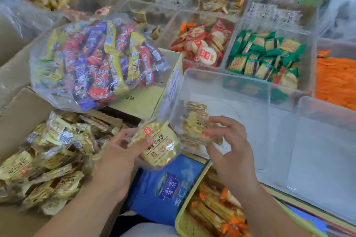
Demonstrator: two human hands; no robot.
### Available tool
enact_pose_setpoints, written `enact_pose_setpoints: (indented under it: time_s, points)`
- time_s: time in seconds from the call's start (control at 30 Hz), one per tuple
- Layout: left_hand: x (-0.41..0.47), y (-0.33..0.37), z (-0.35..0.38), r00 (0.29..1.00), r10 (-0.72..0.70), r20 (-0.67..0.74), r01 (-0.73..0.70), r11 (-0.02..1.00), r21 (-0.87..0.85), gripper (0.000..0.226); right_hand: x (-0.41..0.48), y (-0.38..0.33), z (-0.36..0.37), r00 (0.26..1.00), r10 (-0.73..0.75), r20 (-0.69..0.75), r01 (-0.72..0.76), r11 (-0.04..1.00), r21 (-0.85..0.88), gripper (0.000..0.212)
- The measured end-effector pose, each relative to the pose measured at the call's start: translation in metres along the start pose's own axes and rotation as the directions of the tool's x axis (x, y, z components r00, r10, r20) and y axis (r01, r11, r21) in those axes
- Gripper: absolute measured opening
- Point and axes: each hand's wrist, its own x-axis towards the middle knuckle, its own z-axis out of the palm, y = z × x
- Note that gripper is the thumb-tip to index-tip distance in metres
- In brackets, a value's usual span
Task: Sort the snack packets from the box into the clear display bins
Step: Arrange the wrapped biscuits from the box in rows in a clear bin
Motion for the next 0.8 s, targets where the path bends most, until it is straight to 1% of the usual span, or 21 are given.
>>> enact_pose_setpoints:
  time_s: [0.07,0.1,0.17,0.27,0.33,0.43,0.5,0.53,0.6,0.67,0.73,0.8]
  points:
    - [0.006,-0.004,0.014,1.000,-0.019,0.013,0.019,1.000,-0.003,0.056,0.002,0.008,-0.003,0.980,-0.199,0.031,0.201,0.970,-0.138,0.037]
    - [0.009,-0.005,0.019,0.999,-0.029,0.018,0.029,1.000,-0.012,0.056,0.004,0.012,-0.004,0.965,-0.257,0.049,0.261,0.950,-0.168,0.033]
    - [0.015,-0.007,0.028,0.998,-0.045,0.040,0.046,0.999,-0.025,0.058,0.007,0.017,-0.005,0.948,-0.313,0.060,0.318,0.929,-0.188,0.028]
    - [0.025,-0.007,0.035,0.995,-0.063,0.083,0.064,0.998,-0.002,0.063,0.013,0.024,-0.005,0.942,-0.330,0.058,0.335,0.918,-0.213,0.025]
    - [0.032,-0.006,0.036,0.993,-0.069,0.099,0.068,0.998,0.016,0.062,0.016,0.030,-0.005,0.964,-0.256,0.070,0.265,0.941,-0.209,0.029]
    - [0.042,-0.006,0.038,0.992,-0.079,0.097,0.077,0.997,0.020,0.063,0.020,0.036,-0.003,0.994,-0.012,0.110,0.032,0.983,-0.182,0.043]
    - [0.048,-0.008,0.039,0.992,-0.081,0.096,0.078,0.996,0.033,0.067,0.029,0.041,-0.001,0.984,0.133,0.117,-0.105,0.970,-0.220,0.041]
    - [0.051,-0.009,0.039,0.992,-0.081,0.097,0.077,0.996,0.042,0.069,0.036,0.046,0.001,0.982,0.155,0.103,-0.126,0.960,-0.249,0.036]
    - [0.054,-0.012,0.038,0.992,-0.084,0.096,0.078,0.995,0.064,0.070,0.059,0.058,0.000,0.986,0.150,0.075,-0.118,0.938,-0.327,0.028]
    - [0.058,-0.017,0.034,0.992,-0.094,0.086,0.087,0.993,0.082,0.065,0.089,0.071,0.001,0.983,0.168,0.073,-0.124,0.905,-0.407,0.024]
    - [0.060,-0.022,0.030,0.991,-0.107,0.082,0.100,0.992,0.081,0.059,0.120,0.087,0.004,0.981,0.170,0.094,-0.107,0.877,-0.469,0.022]
    - [0.060,-0.026,0.026,0.990,-0.117,0.085,0.110,0.991,0.076,0.056,0.147,0.102,0.012,0.968,0.198,0.153,-0.085,0.835,-0.544,0.021]
